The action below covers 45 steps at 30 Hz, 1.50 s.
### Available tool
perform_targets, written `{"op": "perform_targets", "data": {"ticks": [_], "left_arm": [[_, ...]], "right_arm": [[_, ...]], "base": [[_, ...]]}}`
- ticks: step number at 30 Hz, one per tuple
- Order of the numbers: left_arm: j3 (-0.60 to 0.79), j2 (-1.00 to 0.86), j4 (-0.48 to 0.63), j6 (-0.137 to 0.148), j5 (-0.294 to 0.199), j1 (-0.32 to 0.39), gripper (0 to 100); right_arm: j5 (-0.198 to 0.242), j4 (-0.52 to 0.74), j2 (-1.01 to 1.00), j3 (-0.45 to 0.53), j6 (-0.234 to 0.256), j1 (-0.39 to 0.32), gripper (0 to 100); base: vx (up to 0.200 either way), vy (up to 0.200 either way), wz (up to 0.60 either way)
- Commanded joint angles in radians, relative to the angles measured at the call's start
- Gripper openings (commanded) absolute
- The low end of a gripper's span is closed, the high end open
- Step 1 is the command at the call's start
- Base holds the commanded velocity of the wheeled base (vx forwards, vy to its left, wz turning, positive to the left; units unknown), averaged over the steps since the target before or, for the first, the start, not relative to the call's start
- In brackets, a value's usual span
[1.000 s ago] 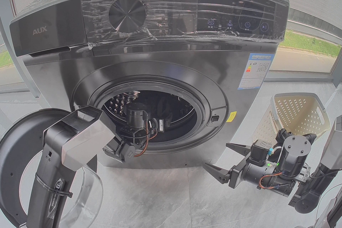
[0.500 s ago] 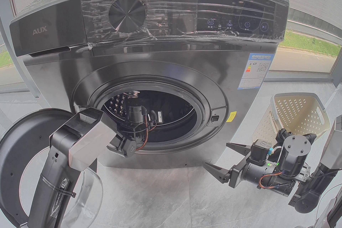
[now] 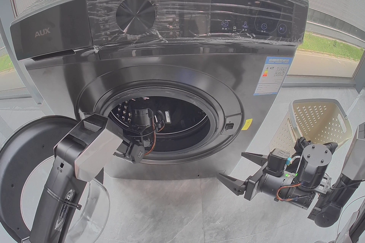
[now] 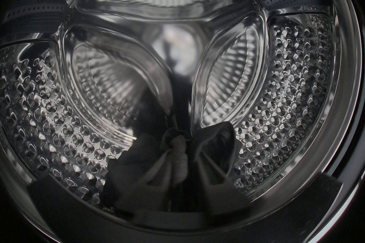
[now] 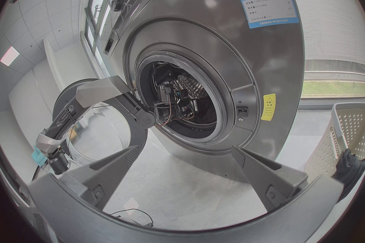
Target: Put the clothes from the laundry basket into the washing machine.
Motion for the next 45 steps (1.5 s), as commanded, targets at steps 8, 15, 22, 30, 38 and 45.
{"op": "perform_targets", "data": {"ticks": [8, 15, 22, 30, 38, 45], "left_arm": [[0.208, -0.101, 0.016, -0.015, -0.001, -0.033, 100], [0.45, -0.253, 0.0, -0.009, -0.012, -0.109, 100], [0.68, -0.398, -0.047, -0.012, -0.013, -0.199, 100], [0.964, -0.575, -0.136, -0.019, -0.001, -0.32, 100], [1.205, -0.828, -0.219, -0.072, 0.006, -0.389, 100], [1.308, -1.02, -0.243, -0.067, 0.054, -0.376, 100]], "right_arm": [[0.001, 0.0, 0.001, 0.0, 0.0, 0.002, 100], [0.001, 0.0, 0.0, 0.0, 0.0, 0.002, 100], [0.001, 0.0, -0.006, 0.006, 0.0, 0.003, 100], [0.001, 0.0, -0.008, 0.011, -0.001, 0.003, 100], [-0.01, 0.0, -0.025, 0.034, -0.001, -0.009, 100], [-0.05, 0.0, -0.046, 0.048, -0.012, -0.074, 100]], "base": [[0.0, 0.0, 0.0], [0.0, 0.0, 0.0], [0.0, 0.0, 0.0], [0.0, 0.0, 0.0], [0.0, 0.0, 0.0], [0.0, 0.0, 0.0]]}}
